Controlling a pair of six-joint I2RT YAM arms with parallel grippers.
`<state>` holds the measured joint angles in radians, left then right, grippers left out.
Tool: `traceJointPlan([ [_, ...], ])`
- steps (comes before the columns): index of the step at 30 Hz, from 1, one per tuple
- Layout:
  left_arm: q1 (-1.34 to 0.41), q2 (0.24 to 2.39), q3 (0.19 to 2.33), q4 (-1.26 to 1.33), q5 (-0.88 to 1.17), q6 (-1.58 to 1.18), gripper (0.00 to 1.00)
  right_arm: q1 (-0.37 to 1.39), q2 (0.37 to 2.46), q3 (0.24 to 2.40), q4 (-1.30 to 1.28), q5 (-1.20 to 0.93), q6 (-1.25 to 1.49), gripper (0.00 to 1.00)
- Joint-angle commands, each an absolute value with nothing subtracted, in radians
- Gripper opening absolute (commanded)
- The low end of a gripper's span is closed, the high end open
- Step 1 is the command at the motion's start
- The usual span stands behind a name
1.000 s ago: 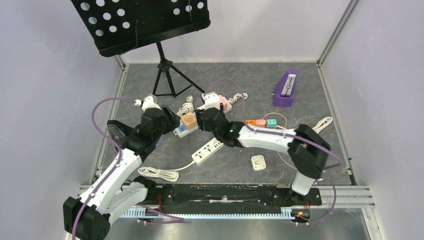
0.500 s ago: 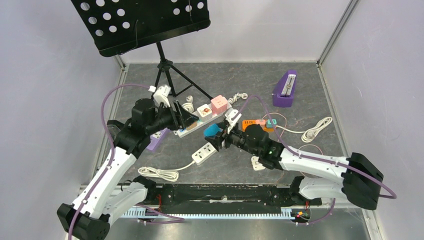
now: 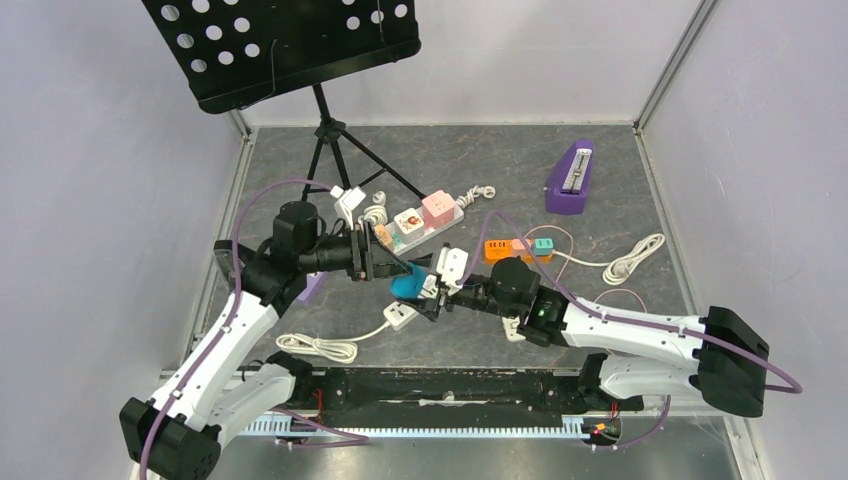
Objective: Insert the plug
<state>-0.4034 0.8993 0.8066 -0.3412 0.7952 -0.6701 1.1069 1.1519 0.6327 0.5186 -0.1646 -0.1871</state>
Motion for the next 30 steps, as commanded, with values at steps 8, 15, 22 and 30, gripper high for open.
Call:
traceJointPlan([
  [8,-0.406,0.862,0.752,-0.339,0.917,-0.691,0.64,1.14,1.199,0.773,0.481,-0.191,-0.342,0.64],
  [15,-0.408,0.91,0.755,-0.341,0.909,-0.68,0.29,1.157,1.264,0.882,0.346,-0.179,-0.339,0.66],
  [22,-0.409,0.918,0.793,-0.433,0.822,-0.563,0.02,1.158,1.226,0.87,0.281,-0.065,-0.255,0.96],
  [30,-0.409,0.973,0.871,-0.507,0.554,-0.279,0.02,1.147,0.997,0.767,0.123,0.084,-0.031,0.98],
])
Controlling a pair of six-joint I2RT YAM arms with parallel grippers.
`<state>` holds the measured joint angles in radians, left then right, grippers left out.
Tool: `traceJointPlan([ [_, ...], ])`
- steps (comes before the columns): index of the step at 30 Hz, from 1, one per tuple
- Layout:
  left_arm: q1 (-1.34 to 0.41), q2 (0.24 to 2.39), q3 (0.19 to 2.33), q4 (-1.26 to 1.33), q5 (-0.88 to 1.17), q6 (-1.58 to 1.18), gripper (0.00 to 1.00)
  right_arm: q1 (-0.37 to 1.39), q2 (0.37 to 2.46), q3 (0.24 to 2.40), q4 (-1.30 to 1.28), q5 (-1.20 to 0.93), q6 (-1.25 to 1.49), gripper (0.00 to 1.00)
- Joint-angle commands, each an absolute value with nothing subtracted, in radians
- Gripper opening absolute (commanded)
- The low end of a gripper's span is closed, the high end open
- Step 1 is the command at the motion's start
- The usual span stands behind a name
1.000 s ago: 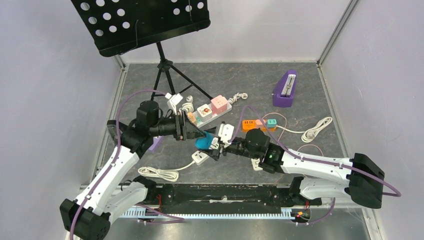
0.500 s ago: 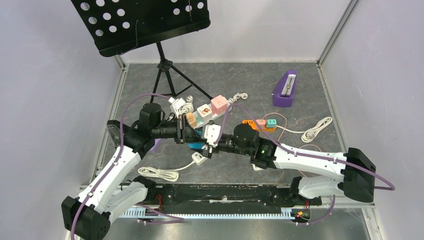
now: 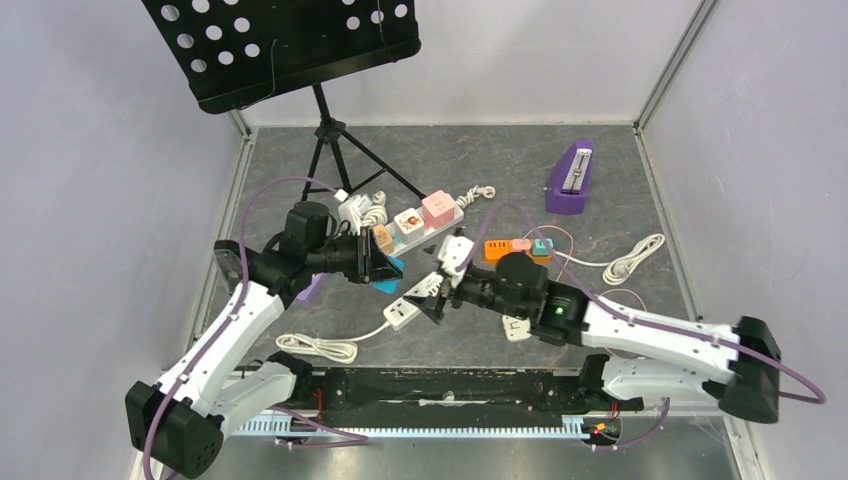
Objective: Insert the plug
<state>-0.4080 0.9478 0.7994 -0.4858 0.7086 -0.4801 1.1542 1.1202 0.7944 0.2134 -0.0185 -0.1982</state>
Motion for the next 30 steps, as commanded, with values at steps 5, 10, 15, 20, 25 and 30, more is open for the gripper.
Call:
traceJointPlan([
  [5,-0.427,1.017,0.852,-0.43,0.537,-0.128,0.02,1.133,0.926,0.733,-0.047,0.21,0.133,0.98],
  [10,-0.537,1.055,0.868,-0.493,0.439,0.038,0.02,1.115,0.914,0.706,-0.16,0.345,0.234,0.98],
  [15,-0.681,1.131,0.886,-0.516,0.27,0.064,0.02,1.084,0.909,0.672,-0.198,0.388,0.319,0.98],
  [20,-0.789,1.211,0.89,-0.543,0.126,0.059,0.02,1.063,0.875,0.645,-0.21,0.404,0.375,0.98],
  [25,-0.807,1.245,0.865,-0.558,0.066,0.072,0.02,1.056,0.827,0.635,-0.211,0.417,0.352,0.98],
  [30,-0.822,1.26,0.854,-0.545,0.074,0.071,0.02,1.053,0.809,0.63,-0.216,0.426,0.325,0.98],
])
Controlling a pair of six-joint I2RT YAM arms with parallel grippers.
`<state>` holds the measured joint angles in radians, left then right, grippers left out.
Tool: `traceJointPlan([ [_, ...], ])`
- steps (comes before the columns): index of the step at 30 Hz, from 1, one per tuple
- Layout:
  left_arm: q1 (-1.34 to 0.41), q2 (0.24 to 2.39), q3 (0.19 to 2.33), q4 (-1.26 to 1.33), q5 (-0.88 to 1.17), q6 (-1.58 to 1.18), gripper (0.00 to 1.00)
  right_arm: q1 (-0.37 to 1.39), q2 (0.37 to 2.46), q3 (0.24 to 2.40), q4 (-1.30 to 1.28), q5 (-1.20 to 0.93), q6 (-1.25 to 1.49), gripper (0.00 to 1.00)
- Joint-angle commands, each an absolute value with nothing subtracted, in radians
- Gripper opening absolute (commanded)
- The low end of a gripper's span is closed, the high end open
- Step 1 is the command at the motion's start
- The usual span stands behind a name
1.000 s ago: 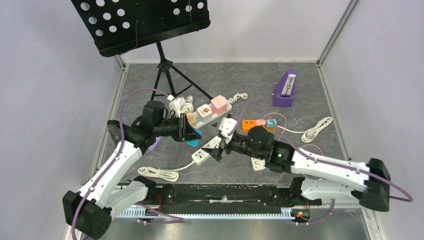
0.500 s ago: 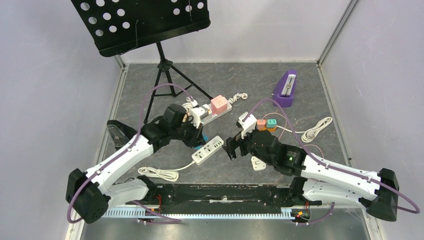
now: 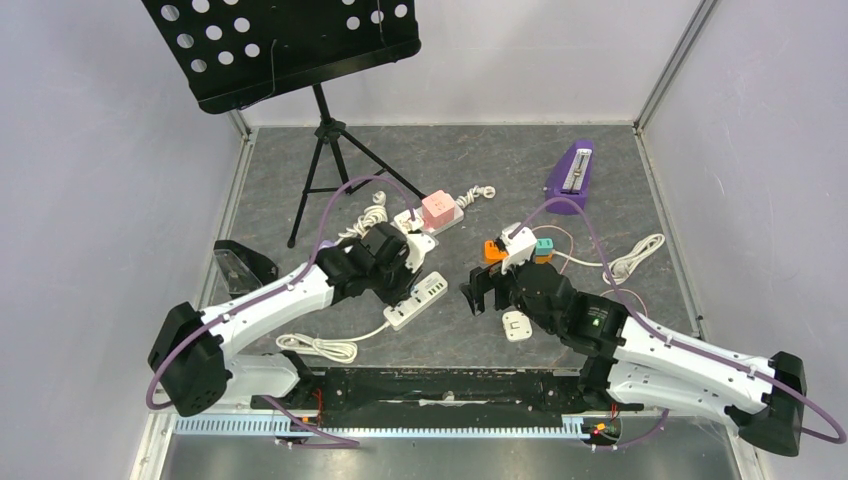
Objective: Insert the plug
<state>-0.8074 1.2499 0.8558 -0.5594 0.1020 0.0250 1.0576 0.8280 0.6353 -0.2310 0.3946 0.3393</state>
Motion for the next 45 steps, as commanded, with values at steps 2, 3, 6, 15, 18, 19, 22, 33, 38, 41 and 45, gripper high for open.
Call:
traceJointPlan([
  [2,-0.825,1.285,0.863,-0.55,0.063,0.071,0.02,1.052,0.808,0.628,-0.218,0.429,0.322,0.98],
  [3,-0.825,1.301,0.866,-0.551,0.05,0.07,0.02,1.052,0.807,0.626,-0.217,0.431,0.322,0.98],
  [6,-0.825,1.339,0.873,-0.537,0.04,0.035,0.02,1.051,0.811,0.62,-0.216,0.437,0.319,0.98],
  [15,-0.824,1.329,0.89,-0.479,-0.05,-0.076,0.02,1.004,1.069,0.553,-0.071,0.281,0.443,0.94],
  [18,-0.808,1.282,0.88,-0.499,-0.102,-0.095,0.02,0.99,1.192,0.546,0.035,0.221,0.474,0.87],
  [19,-0.795,1.26,0.875,-0.5,-0.119,-0.106,0.02,0.989,1.224,0.552,0.069,0.203,0.462,0.86],
  [22,-0.742,1.187,0.865,-0.503,-0.128,-0.142,0.02,0.989,1.333,0.609,0.107,0.188,0.442,0.86],
  [33,-0.654,0.909,0.933,-0.569,-0.385,-0.19,0.02,1.198,1.563,0.805,0.207,0.302,0.19,0.94],
  [38,-0.654,0.823,0.94,-0.581,-0.443,-0.196,0.02,1.322,1.7,0.93,0.201,0.411,0.042,0.98],
  [41,-0.653,0.802,0.937,-0.592,-0.44,-0.201,0.02,1.331,1.765,0.975,0.186,0.422,0.009,0.98],
  [45,-0.654,0.798,0.926,-0.6,-0.42,-0.204,0.02,1.319,1.804,0.983,0.177,0.411,-0.049,0.91],
])
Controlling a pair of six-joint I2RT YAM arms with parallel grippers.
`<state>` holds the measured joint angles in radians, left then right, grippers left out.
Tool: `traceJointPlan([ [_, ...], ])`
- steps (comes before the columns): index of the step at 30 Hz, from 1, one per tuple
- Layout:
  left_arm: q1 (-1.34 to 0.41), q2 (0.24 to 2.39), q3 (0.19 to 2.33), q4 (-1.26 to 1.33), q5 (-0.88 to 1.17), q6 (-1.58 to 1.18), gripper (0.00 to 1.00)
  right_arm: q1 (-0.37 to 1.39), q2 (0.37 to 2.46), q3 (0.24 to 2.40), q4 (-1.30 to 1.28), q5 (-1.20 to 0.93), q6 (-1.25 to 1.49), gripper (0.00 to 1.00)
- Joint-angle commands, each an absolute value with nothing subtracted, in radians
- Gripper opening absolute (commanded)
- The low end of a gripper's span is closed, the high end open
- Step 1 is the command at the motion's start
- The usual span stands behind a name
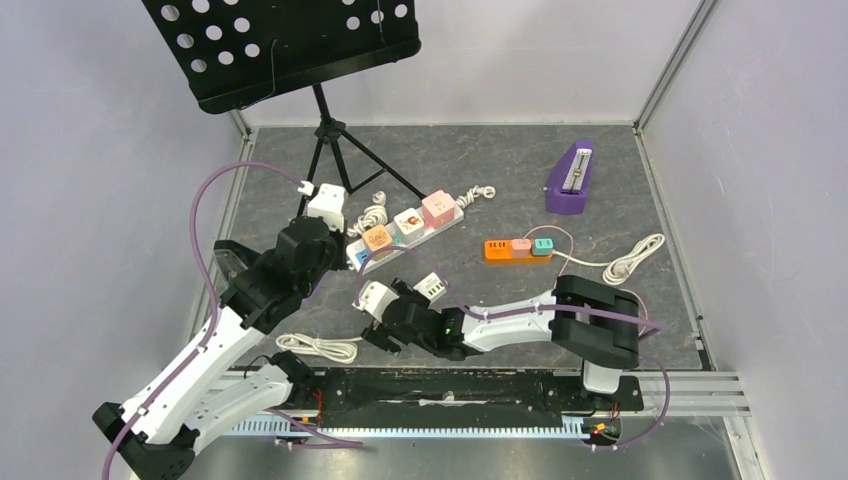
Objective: Insert the plug
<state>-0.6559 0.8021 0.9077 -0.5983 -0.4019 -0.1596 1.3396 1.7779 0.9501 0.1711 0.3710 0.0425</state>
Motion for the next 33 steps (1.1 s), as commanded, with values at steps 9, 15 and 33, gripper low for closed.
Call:
traceJointPlan([
  [9,-0.654,0.818,0.887,-0.569,-0.306,-0.218,0.02,1.176,1.713,0.798,0.218,0.278,-0.106,0.73],
  [15,-0.654,0.889,0.862,-0.511,-0.158,-0.253,0.02,1.123,1.615,0.719,0.229,0.168,-0.152,0.75],
  [33,-0.758,1.344,0.939,-0.327,0.174,-0.052,0.02,0.979,1.065,0.675,-0.27,0.513,0.26,0.84],
])
